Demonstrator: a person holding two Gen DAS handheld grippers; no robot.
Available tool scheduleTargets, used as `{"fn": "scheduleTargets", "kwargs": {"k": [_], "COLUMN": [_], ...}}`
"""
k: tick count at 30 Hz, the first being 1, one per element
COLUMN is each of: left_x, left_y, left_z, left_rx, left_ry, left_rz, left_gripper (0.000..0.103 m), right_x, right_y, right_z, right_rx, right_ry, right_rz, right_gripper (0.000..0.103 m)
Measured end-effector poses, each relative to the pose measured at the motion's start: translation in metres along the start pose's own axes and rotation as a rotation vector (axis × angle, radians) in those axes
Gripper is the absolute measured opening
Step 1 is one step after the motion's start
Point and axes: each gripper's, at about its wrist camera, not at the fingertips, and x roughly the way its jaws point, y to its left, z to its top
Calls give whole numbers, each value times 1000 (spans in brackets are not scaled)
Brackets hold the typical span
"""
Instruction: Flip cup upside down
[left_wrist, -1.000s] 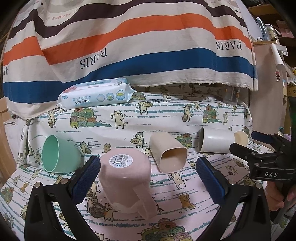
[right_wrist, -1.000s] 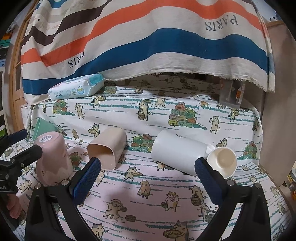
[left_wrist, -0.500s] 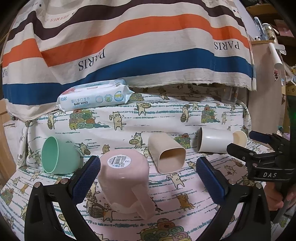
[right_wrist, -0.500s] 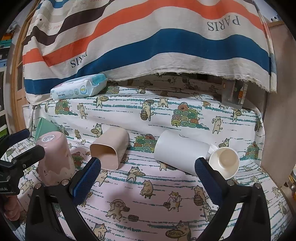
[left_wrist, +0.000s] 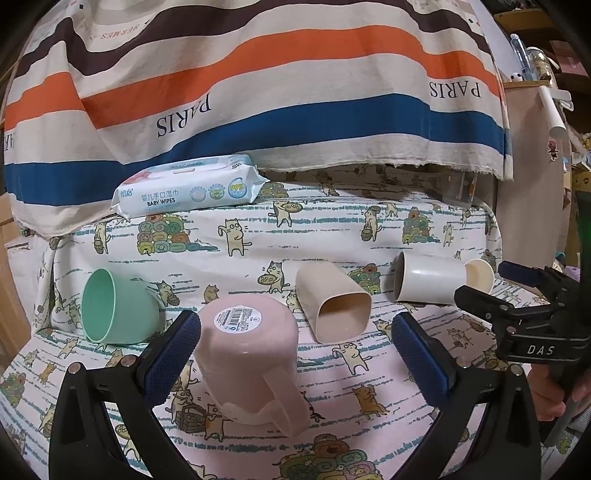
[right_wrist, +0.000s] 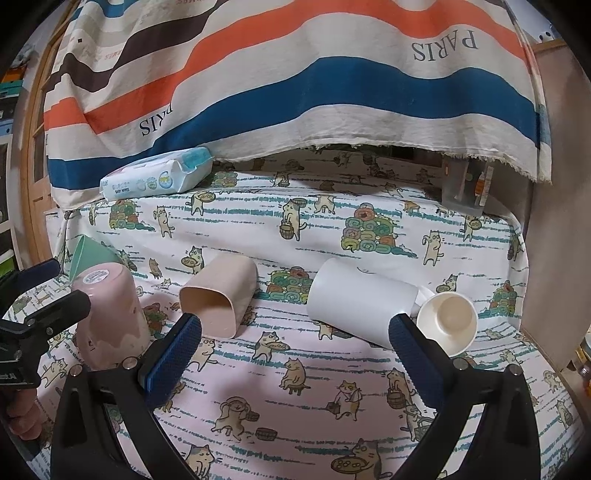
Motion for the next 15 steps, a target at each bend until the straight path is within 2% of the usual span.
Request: {"fn": "scheduleTargets", "kwargs": {"k": [15], "left_x": [-1], "left_y": [3], "left_z": [-1], "left_rx": [-7], "left_ry": [-5], "left_rz": [5], "left_gripper": [103], "right_x": [0], "right_y": [0], "right_z": [1], "right_rx": [0], "right_ry": [3], "right_rz": [-1], "right_gripper": [102]}}
